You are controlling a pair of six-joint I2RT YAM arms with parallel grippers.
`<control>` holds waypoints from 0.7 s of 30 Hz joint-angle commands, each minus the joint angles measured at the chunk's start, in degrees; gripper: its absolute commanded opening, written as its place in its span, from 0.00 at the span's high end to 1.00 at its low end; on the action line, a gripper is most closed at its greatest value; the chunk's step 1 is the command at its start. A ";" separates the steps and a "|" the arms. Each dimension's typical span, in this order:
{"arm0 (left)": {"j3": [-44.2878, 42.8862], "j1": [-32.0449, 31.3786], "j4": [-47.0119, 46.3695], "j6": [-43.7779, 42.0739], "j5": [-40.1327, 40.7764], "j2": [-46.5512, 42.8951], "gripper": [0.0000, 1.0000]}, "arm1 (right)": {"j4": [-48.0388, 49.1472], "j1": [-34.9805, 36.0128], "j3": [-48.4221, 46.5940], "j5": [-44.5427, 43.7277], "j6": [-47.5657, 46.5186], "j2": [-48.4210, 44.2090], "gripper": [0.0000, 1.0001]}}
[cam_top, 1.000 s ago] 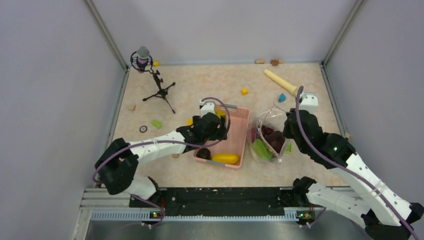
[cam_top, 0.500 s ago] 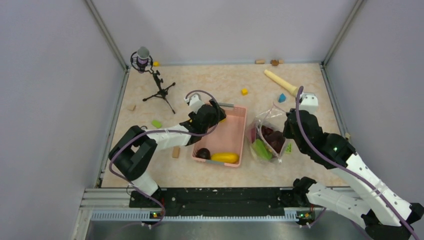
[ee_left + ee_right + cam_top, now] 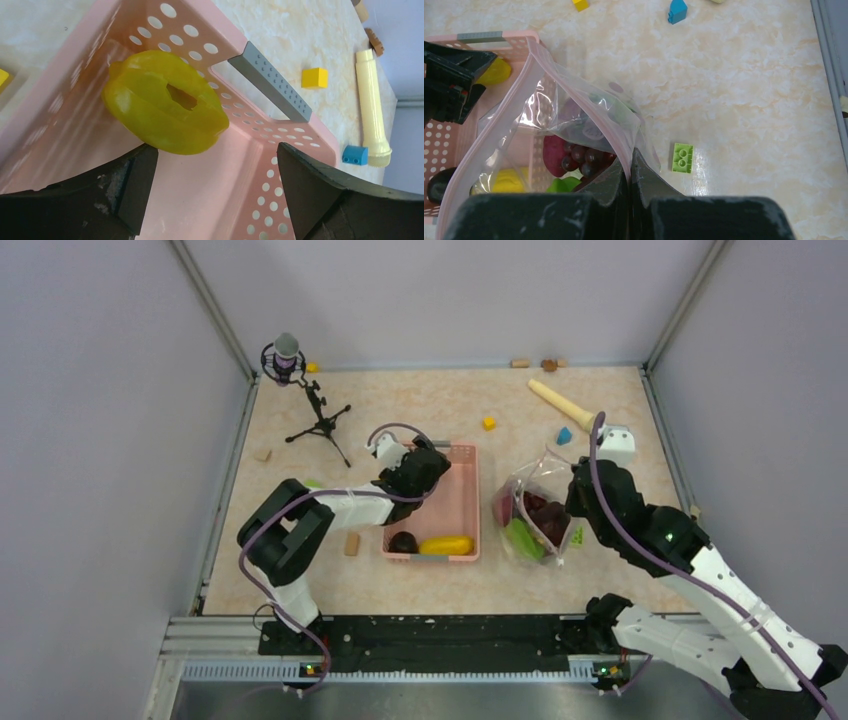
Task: Place the food in the zip-top bag and seal the zipper
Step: Pick up the fake fruit from the bin.
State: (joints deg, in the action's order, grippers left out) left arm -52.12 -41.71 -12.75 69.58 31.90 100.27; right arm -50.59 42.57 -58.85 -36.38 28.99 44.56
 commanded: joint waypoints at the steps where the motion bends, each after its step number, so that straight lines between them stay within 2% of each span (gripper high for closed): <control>1: -2.97 0.23 3.19 8.67 5.23 2.02 0.07 | 1.46 -0.16 -0.27 -1.56 -0.08 0.18 0.99; 7: -4.74 0.19 6.52 14.83 7.57 3.27 0.12 | 1.46 -0.06 -0.25 -1.83 -0.02 0.25 0.99; 16: -8.71 0.57 15.77 18.18 9.65 5.21 0.21 | 1.37 -0.10 -0.22 -1.68 0.02 0.19 0.99; 21: -9.23 0.98 17.09 19.19 10.02 5.91 0.25 | 1.28 -0.10 -0.23 -1.50 -0.04 0.14 0.99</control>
State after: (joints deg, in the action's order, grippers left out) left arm -59.66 -41.54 0.64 86.37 39.51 105.36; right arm -50.59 42.57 -58.85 -36.62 28.99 44.75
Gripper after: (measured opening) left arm 0.763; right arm 0.009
